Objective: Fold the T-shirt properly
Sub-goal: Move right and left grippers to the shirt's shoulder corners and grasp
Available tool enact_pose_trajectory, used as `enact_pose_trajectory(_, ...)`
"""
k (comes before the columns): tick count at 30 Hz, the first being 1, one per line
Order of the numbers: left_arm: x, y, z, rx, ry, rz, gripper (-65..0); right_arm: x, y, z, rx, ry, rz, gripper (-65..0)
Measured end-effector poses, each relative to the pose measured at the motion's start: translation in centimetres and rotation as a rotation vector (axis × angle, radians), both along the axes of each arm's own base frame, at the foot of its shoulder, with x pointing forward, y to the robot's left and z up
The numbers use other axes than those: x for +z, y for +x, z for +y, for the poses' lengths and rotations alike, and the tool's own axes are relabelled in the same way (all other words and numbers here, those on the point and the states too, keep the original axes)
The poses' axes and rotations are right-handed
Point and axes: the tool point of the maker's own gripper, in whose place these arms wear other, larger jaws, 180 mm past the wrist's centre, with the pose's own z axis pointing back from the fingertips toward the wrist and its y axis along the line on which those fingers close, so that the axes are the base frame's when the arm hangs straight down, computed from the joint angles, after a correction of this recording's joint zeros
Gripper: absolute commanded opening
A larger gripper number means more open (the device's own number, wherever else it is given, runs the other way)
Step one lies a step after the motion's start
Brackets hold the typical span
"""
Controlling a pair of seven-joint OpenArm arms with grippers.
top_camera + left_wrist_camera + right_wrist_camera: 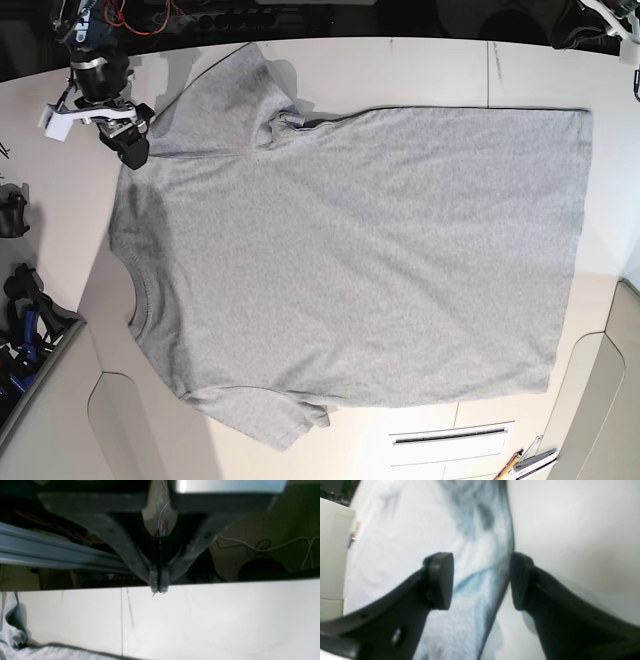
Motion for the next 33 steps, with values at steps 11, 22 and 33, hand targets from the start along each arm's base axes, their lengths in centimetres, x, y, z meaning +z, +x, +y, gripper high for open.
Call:
enact_pose_trajectory(11,0.2,0.2,-0.1,0.014,-0.022,-0.008,-65.0,-1.2,-0.5,0.0,-0.044,0.012,0.042,-29.9)
enact_pose_trajectory(22,0.2,-0.1,-0.7,0.023,-0.070,0.020,-65.0,-2.3,1.6,1.1,-0.073,0.093,0.009,-30.1)
enact_pose_trajectory(33,0.9,0.6,-0.9,0.061,-0.126,-0.013,-48.0,-2.9,2.1,2.3,0.014,0.073,-0.001,-59.7)
